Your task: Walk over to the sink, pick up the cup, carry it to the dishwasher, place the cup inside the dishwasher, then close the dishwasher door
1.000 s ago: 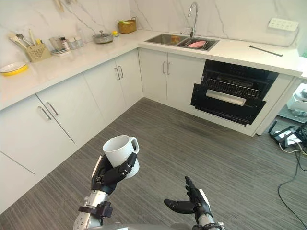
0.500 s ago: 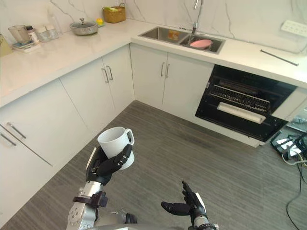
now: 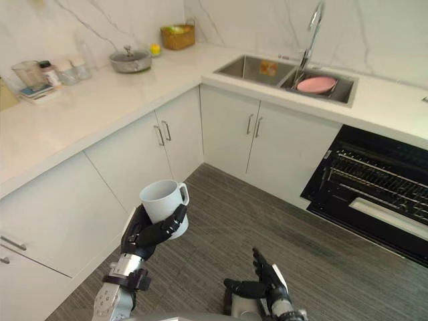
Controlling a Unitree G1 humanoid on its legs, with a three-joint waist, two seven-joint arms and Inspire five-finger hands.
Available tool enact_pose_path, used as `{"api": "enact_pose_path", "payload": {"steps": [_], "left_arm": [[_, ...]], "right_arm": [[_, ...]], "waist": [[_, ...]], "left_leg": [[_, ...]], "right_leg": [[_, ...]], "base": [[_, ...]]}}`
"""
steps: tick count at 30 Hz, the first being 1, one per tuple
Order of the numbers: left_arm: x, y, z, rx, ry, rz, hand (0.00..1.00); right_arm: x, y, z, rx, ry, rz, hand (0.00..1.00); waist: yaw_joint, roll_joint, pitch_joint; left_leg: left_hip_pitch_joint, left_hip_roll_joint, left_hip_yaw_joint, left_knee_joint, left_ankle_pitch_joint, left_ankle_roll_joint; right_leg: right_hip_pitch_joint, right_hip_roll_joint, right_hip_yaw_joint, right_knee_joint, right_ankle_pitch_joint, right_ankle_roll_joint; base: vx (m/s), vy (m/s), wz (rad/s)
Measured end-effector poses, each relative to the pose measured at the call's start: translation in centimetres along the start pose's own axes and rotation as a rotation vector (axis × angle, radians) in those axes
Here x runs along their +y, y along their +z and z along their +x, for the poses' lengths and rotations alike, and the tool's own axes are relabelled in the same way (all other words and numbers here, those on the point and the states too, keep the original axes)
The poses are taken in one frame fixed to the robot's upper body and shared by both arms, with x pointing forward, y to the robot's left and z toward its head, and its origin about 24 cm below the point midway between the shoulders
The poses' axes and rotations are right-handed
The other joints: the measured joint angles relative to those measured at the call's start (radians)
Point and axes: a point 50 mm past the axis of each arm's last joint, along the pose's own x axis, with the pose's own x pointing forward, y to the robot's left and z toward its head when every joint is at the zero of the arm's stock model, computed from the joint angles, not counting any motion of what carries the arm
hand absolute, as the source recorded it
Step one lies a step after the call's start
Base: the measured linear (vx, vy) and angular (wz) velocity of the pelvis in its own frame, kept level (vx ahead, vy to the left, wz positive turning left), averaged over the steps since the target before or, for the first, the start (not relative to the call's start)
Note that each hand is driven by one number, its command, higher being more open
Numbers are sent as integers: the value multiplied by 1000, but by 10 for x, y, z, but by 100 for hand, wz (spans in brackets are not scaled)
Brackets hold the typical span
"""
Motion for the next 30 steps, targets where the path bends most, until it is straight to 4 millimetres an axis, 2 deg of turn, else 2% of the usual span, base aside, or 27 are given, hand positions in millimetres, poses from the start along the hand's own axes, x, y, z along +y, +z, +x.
{"api": "enact_pose_path", "payload": {"steps": [1,2,3,5,6,7,8,9,10,11,12,13,14,16,17,19,20,21,22,23,24,25,26,27,28,29,30], "left_arm": [[-3,-2,-1,0,0,-12,0],[-6,-3,-1,0,-8,-18,0],[-11,-3,0,-6,-34,-24,0],[-15,-3,2,-7,-67,-29,0],[-16,-3,2,-2,-104,-23,0],[-17,-3,2,-2,-117,-21,0],[-17,-3,2,-4,-127,-21,0],[-17,-2,3,-6,-131,-20,0],[-18,-2,4,-11,-137,-24,0],[-18,-2,4,-12,-136,-26,0],[-18,-3,4,-12,-130,-29,0],[-17,-4,2,-1,-123,-29,0],[-15,-4,2,6,-121,-24,0],[-12,-1,5,-2,-107,-13,0],[-11,-1,6,0,-98,-9,0],[-11,-1,5,3,-88,-7,0],[-9,-1,5,7,-77,-2,0],[-6,-1,3,12,-53,3,0],[-5,-1,3,13,-43,6,0],[-3,0,2,13,-29,12,0],[-2,1,3,8,-14,14,0],[-1,1,3,5,-9,16,0],[3,3,3,2,0,24,0],[7,5,3,-3,8,39,0],[10,7,4,-6,13,45,0],[15,10,4,-14,24,61,0],[18,9,7,-10,35,67,0]], "right_arm": [[2,4,1,-15,5,-3,100],[4,10,2,-43,11,-7,100],[9,16,3,-72,14,-2,100],[10,21,5,-93,11,-2,100],[11,21,6,-91,7,13,100],[11,21,7,-94,1,22,100],[11,21,7,-93,-9,36,100],[11,21,7,-92,-12,37,100],[9,21,8,-88,-19,31,100],[8,21,9,-84,-20,27,100],[7,19,11,-69,-20,18,100],[8,14,12,-42,-20,20,100],[11,11,11,-32,-19,29,100],[19,7,9,-20,-5,48,100],[21,5,8,-14,0,55,100],[23,3,6,-8,7,62,100],[26,0,4,2,20,68,100],[28,-1,5,7,38,67,100],[30,-2,5,8,46,69,100],[32,-1,5,2,65,62,100],[34,1,7,-7,82,51,100],[35,2,8,-15,88,45,100],[35,6,11,-29,93,40,100],[35,8,15,-33,96,36,100],[35,9,16,-36,97,33,100],[34,12,18,-46,99,26,100],[27,13,19,-50,91,4,100]], "waist": [[6,7,4],[11,7,9],[10,15,5],[12,-1,6],[26,-7,0],[35,-9,-2],[43,-12,-3],[47,-14,-3],[63,-16,-3],[64,-16,-4],[69,-13,-5],[75,-19,-16],[67,-26,-26],[47,-56,-38],[42,-67,-40],[32,-74,-44],[31,-80,-43],[32,-77,-42],[32,-72,-41],[27,-65,-40],[18,-63,-40],[13,-62,-40],[7,-59,-38],[9,-60,-36],[11,-65,-34],[11,-79,-30],[13,-69,-16]], "left_leg": [[-43,39,10,139,98,3],[-86,89,16,268,114,11],[-151,133,17,369,75,21],[-221,147,22,368,21,34],[-269,139,30,261,-21,32],[-282,131,30,202,-31,30],[-303,103,24,60,-36,33],[-312,85,10,-17,-34,32],[-337,34,-57,-195,-9,17],[-347,14,-97,-261,19,12],[-350,-9,-151,-346,134,-17],[-321,-23,-123,-336,199,-12],[-322,-28,-108,-319,175,1],[-311,-42,-41,-273,101,39],[-285,-51,-20,-289,89,53],[-251,-63,-3,-314,80,62],[-160,-77,48,-374,66,72],[-90,-79,86,-424,64,74],[-61,-78,100,-448,64,74],[-20,-68,121,-483,64,73],[2,-50,136,-501,61,68],[7,-39,144,-502,57,60],[15,-15,159,-500,48,46],[31,-2,176,-500,42,35],[41,-4,190,-500,39,30],[69,-25,209,-499,25,7],[104,-35,208,-494,-3,-11]], "right_leg": [[39,27,10,-8,-25,-8],[84,50,22,-26,-57,-25],[134,72,33,-45,-85,-28],[183,80,66,-79,-99,-24],[229,75,116,-128,-97,-19],[246,69,138,-144,-96,-14],[277,52,181,-176,-96,-3],[288,42,204,-187,-99,7],[297,15,269,-196,-113,35],[296,7,295,-193,-124,52],[285,-2,352,-165,-152,87],[286,-12,410,-140,-182,112],[288,-23,424,-142,-188,113],[282,-54,457,-112,-198,119],[261,-63,454,-55,-198,119],[231,-71,443,29,-193,126],[158,-94,404,214,-149,169],[117,-116,350,322,-136,169],[99,-123,311,360,-148,158],[69,-129,233,390,-185,147],[41,-123,154,369,-224,139],[27,-116,115,340,-238,136],[9,-100,36,244,-238,125],[5,-85,-46,103,-199,95],[5,-80,-75,35,-159,82],[6,-76,-103,-82,-12,46],[7,-74,-102,-77,42,-20]], "base": [[598,-121,-43],[500,-77,-50],[486,-57,-41],[380,-8,-58],[399,37,-86],[479,91,-101],[321,102,-74],[487,225,-107],[404,227,-95],[475,308,-132],[401,297,-136],[413,320,-125],[426,340,-93],[423,352,-65],[328,278,-55],[246,209,-45],[294,241,-91],[278,226,-103],[194,145,-80],[179,92,-57],[179,63,-47],[186,0,-43],[197,-43,-52],[208,-58,-61],[238,-85,-71],[326,-132,-78],[308,-136,-84]]}}
